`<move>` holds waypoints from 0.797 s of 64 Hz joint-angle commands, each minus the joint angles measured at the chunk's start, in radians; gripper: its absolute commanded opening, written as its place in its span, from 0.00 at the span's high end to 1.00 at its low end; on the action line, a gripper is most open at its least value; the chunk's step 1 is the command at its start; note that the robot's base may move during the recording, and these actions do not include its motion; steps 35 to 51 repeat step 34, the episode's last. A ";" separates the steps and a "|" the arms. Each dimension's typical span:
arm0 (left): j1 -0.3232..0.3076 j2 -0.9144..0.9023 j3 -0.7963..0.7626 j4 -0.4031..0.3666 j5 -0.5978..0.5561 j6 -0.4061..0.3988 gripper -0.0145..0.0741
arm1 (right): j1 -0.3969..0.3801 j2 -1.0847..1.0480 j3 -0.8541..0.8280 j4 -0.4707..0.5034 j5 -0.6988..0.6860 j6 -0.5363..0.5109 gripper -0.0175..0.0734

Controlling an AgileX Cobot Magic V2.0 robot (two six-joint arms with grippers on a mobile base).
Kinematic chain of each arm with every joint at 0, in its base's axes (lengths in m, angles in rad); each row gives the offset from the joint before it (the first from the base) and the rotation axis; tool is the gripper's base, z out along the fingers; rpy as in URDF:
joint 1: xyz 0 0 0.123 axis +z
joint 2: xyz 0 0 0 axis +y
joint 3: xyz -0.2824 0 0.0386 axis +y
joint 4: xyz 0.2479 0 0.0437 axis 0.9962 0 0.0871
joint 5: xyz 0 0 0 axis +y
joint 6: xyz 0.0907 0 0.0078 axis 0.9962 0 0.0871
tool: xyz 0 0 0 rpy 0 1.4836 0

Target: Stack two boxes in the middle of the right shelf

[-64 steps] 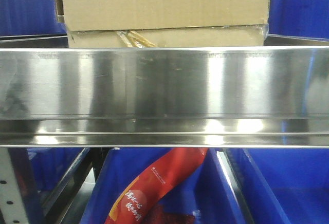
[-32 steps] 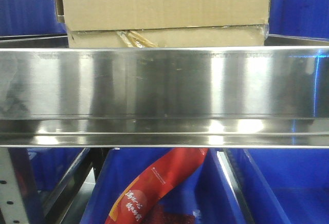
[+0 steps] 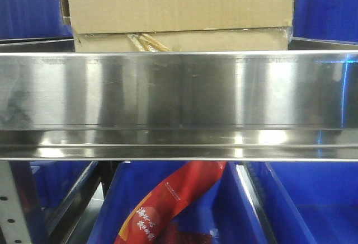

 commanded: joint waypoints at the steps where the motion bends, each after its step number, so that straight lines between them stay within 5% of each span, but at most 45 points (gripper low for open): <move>1: 0.002 -0.005 -0.002 -0.007 -0.012 0.001 0.96 | -0.005 -0.008 -0.001 -0.008 -0.022 0.002 0.99; 51: 0.002 -0.005 -0.002 -0.007 -0.012 0.001 0.96 | -0.005 -0.008 -0.001 -0.008 -0.022 0.002 0.99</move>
